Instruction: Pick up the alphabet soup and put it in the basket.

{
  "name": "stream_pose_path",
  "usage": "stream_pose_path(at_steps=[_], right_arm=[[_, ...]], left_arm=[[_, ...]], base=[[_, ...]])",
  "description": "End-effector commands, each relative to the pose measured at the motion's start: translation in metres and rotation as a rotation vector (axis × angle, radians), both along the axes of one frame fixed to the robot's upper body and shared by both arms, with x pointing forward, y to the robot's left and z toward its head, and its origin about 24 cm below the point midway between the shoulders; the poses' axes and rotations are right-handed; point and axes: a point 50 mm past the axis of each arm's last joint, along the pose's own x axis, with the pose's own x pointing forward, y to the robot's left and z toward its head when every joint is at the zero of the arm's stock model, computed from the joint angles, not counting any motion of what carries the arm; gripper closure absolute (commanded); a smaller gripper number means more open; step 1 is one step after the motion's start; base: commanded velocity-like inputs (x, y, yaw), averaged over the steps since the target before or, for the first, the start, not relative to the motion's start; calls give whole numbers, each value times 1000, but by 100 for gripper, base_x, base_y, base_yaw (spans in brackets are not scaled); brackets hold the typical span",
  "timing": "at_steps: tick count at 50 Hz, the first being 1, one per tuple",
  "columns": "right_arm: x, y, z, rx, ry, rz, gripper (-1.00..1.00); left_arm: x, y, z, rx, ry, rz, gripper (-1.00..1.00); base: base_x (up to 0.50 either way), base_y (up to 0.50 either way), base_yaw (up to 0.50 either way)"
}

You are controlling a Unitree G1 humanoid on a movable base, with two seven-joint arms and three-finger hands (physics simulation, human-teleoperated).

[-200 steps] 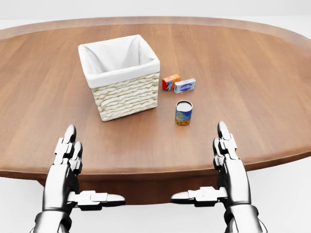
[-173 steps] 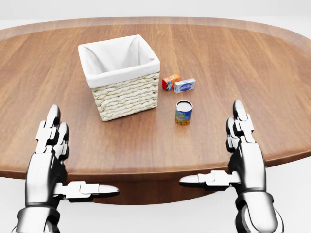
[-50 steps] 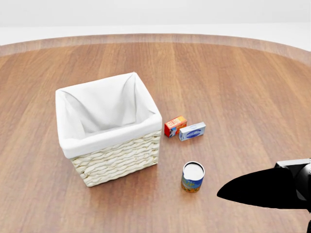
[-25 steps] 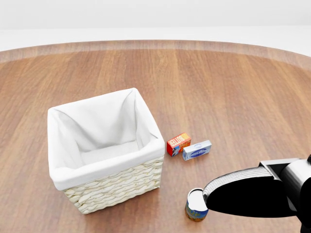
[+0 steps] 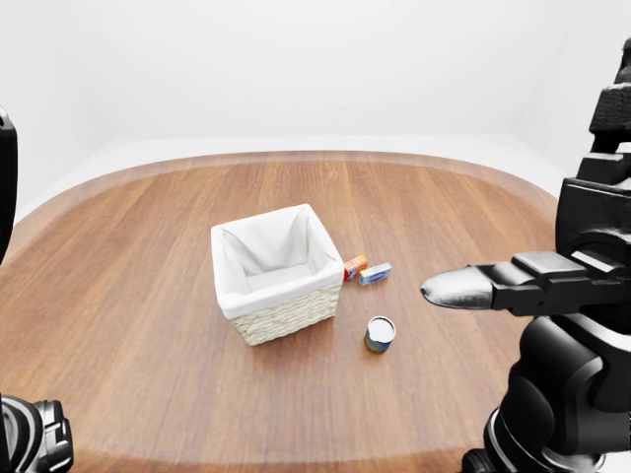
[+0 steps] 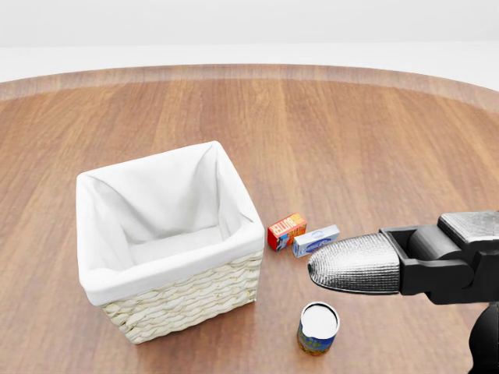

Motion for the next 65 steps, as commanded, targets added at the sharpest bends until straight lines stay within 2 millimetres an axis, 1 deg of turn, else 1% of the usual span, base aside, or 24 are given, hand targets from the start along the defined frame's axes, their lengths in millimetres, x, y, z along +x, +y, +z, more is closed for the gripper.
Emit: stream_pose_path(at_steps=[1, 3, 4, 5, 6, 9, 12, 15, 17, 18, 21, 23, 25, 30, 32, 36, 37, 45, 48, 51, 55, 61, 65], right_arm=[[19, -15, -2, -173, 69, -99, -100], [28, -10, -2, -336, 98, -121, -100], [27, -10, -1, -353, 96, -115, -100], [28, -7, -1, -419, 97, -122, -100], [32, -4, -5, -494, 121, -139, -100], [48, -3, -19, -678, 231, -194, -100], [62, -5, -35, -836, 341, -285, -100], [72, -8, -45, -937, 427, -346, -100], [72, -7, -43, -957, 435, -357, -100], [74, -6, -47, -1001, 462, -372, -100], [80, -9, -47, -1030, 501, -419, -100], [85, -13, -52, -1075, 548, -452, -100], [88, -16, -50, -1075, 560, -495, -100], [95, -28, -54, -1087, 627, -579, -100], [97, -32, -59, -1095, 660, -605, -100], [99, -38, -63, -1085, 697, -623, -100], [101, -39, -67, -1086, 718, -618, -100], [105, -43, -78, -1104, 780, -632, -100], [106, -44, -77, -1104, 785, -651, -100], [107, -47, -84, -1119, 818, -654, -100], [107, -47, -84, -1115, 821, -664, -100], [108, -49, -94, -1124, 865, -653, -100], [109, -50, -108, -1130, 919, -624, -100]], left_arm=[[0, 0, 0, 3, 9, -13, -100], [-1, -1, 1, 7, 11, -25, -100], [-1, -1, 1, 5, 11, -26, -100], [-1, 0, 0, 2, 10, -24, -100], [-1, -1, 1, 4, 10, -25, -100], [-2, -1, 2, 8, 10, -37, -100], [-2, -1, 2, 9, 10, -45, -100], [-2, -1, 2, 6, 9, -43, -100], [-2, -1, 2, 6, 10, -46, -100], [-2, -2, 1, 6, 10, -46, -100], [0, -1, 0, 2, 15, -33, -100], [-1, -1, 0, 5, 16, -37, -100], [-1, -2, 1, 8, 18, -44, -100], [-1, -3, 1, 10, 17, -62, -100], [-1, -4, 1, 7, 16, -66, -100], [-2, -3, 2, 6, 19, -76, -100], [-1, -3, 1, -1, 17, -66, -100], [-2, -4, 2, 5, 20, -93, -100], [-2, -3, 2, -1, 18, -96, -100], [-2, -3, 2, -5, 19, -92, -100], [-1, -3, 1, -5, 21, -83, -100], [-2, -2, 2, -5, 21, -85, -100], [-1, -2, 1, -6, 21, -77, -100]], base=[[0, 0, 0], [0, 0, 0], [0, 0, 0], [0, 0, 0], [0, 0, 0], [0, 0, 0], [0, 0, 0], [0, 0, 0], [0, 0, 0], [0, 0, 0], [0, 0, 0], [0, 0, 0], [0, 0, 0], [0, 0, 0], [0, 0, 0], [0, 0, 0], [0, 0, 0], [0, 0, 0], [0, 0, 0], [0, 0, 0], [0, 0, 0], [0, 0, 0], [0, 0, 0]])
